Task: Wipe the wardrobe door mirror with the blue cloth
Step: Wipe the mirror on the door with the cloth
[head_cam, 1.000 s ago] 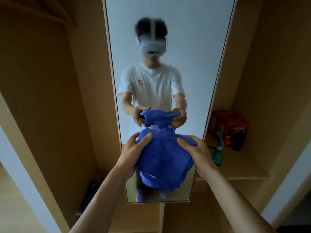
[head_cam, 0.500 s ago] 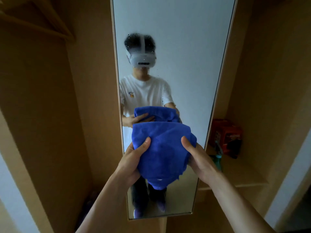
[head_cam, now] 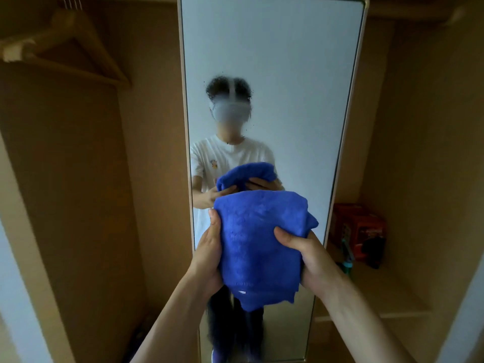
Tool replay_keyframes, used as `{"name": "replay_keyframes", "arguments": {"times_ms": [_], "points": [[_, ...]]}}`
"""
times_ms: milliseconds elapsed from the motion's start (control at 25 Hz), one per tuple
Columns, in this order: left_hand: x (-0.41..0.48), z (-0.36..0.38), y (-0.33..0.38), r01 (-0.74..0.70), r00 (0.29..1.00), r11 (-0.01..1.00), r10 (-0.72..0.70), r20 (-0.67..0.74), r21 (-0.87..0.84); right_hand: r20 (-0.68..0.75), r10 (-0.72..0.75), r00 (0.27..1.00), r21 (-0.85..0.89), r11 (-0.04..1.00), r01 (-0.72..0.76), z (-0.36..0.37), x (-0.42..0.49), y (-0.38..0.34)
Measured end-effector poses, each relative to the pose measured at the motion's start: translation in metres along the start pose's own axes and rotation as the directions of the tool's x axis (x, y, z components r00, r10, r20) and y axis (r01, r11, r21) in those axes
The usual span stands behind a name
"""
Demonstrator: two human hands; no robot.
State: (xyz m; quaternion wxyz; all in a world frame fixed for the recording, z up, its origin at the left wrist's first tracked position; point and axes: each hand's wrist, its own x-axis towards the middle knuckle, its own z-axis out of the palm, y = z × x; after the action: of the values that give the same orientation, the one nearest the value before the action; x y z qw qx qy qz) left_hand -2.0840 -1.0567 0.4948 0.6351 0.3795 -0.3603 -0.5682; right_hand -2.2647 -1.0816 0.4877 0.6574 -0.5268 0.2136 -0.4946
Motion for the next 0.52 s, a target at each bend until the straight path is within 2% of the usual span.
{"name": "replay_keyframes", "arguments": {"times_ms": [40, 80, 120, 160, 200, 240, 360, 440, 520], "points": [[-0.001, 0.009, -0.001, 0.043, 0.999, 0.999, -0.043, -0.024, 0.011, 0.029, -0.01, 1.0, 0.034, 0.999, 0.009, 0.001, 0.002, -0.003], [-0.002, 0.013, -0.006, -0.005, 0.997, 1.0, 0.004, -0.076, -0.009, 0.05, -0.025, 0.998, 0.06, 0.998, 0.022, 0.001, 0.005, -0.005], [-0.002, 0.02, -0.004, 0.009, 0.988, 1.0, -0.013, -0.151, -0.026, 0.069, -0.043, 0.997, 0.072, 0.997, 0.038, 0.001, 0.007, -0.008], [0.002, 0.025, -0.003, 0.006, 0.991, 1.0, -0.006, -0.135, 0.002, 0.084, -0.063, 0.994, 0.07, 0.996, 0.058, 0.001, 0.01, -0.011], [0.008, 0.03, -0.002, -0.029, 0.997, 0.997, 0.033, -0.065, 0.069, 0.094, -0.08, 0.992, 0.064, 0.995, 0.074, 0.001, 0.013, -0.015], [0.01, 0.036, -0.003, -0.093, 0.993, 0.978, 0.105, -0.054, 0.186, 0.092, -0.088, 0.992, 0.054, 0.995, 0.083, 0.0, 0.016, -0.019], [0.025, 0.037, 0.006, -0.236, 0.926, 0.811, 0.356, -0.13, 0.536, 0.015, -0.124, 0.992, 0.006, 0.992, 0.124, -0.009, 0.026, -0.031], [0.022, 0.046, 0.018, -0.297, 0.923, 0.745, 0.384, -0.021, 0.597, -0.017, -0.166, 0.986, -0.028, 0.986, 0.166, -0.015, 0.033, -0.038], [0.015, 0.059, 0.023, -0.354, 0.928, 0.75, 0.358, 0.107, 0.558, -0.037, -0.19, 0.981, -0.067, 0.98, 0.188, -0.017, 0.038, -0.044]]}}
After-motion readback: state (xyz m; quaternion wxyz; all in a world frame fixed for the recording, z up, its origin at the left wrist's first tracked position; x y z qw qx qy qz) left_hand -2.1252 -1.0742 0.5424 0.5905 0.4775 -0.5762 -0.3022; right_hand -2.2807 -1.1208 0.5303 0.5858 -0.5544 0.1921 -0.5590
